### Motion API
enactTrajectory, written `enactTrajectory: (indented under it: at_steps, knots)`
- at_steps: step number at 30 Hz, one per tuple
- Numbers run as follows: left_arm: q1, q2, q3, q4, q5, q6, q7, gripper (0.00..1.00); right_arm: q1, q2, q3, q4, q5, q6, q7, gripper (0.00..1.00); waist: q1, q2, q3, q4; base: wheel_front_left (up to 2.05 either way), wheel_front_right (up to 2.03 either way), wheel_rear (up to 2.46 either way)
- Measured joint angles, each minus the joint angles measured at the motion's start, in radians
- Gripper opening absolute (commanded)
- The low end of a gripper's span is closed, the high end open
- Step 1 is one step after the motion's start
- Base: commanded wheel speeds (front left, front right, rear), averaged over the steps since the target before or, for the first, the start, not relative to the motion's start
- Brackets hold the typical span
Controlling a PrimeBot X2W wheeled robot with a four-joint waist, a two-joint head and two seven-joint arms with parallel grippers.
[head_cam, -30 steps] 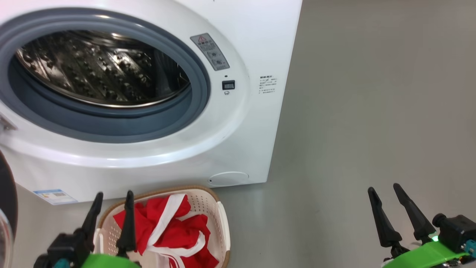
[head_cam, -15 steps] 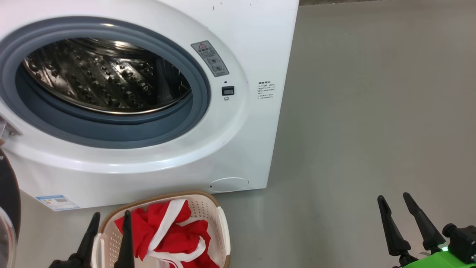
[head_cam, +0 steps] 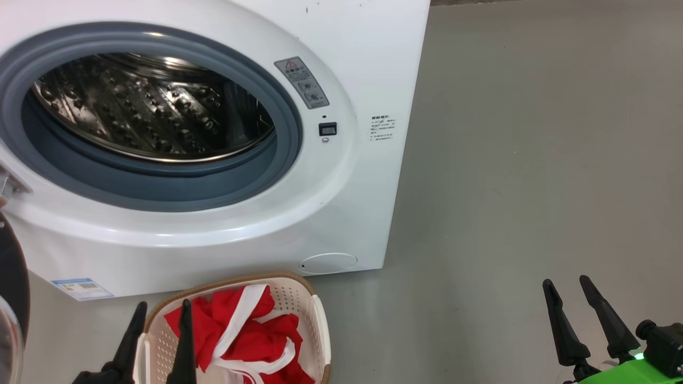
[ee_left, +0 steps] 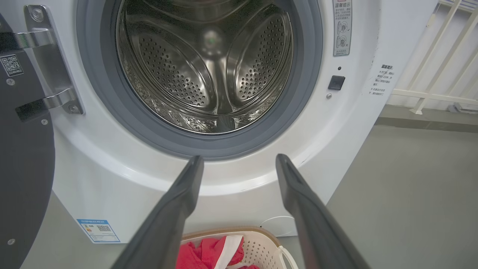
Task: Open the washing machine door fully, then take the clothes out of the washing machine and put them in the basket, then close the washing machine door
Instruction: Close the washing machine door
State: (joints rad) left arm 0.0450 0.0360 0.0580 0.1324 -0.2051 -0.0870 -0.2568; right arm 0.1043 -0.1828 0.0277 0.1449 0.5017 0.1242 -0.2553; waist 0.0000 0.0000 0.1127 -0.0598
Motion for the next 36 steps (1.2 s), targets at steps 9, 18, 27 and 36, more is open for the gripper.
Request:
enactTrajectory:
  at_steps: [9,18,27,36]
  knots:
    - [-0.002,0.0,-0.002,0.002,0.0,0.002,0.0,1.0,-0.002,0.0,0.0,0.0,0.0,0.0,0.0,1.0,0.0,0.0,0.006,0.004,-0.38,0.38,0.0]
    - [-0.002,0.0,-0.002,0.003,0.0,0.002,0.0,1.0,-0.002,0.0,0.0,0.0,0.0,0.0,0.0,1.0,0.0,0.0,0.006,0.006,-1.17,1.17,0.0]
    - [-0.002,0.0,-0.002,0.003,-0.002,0.002,0.0,1.0,-0.002,0.0,0.0,-0.001,0.0,0.0,0.0,1.0,0.0,0.0,0.011,0.01,-1.15,1.15,0.0]
    - [-0.002,0.0,-0.003,0.01,-0.007,0.002,0.0,1.0,-0.002,0.001,0.002,-0.001,0.0,0.0,0.0,1.0,0.0,0.0,0.003,0.01,-0.4,0.4,0.0]
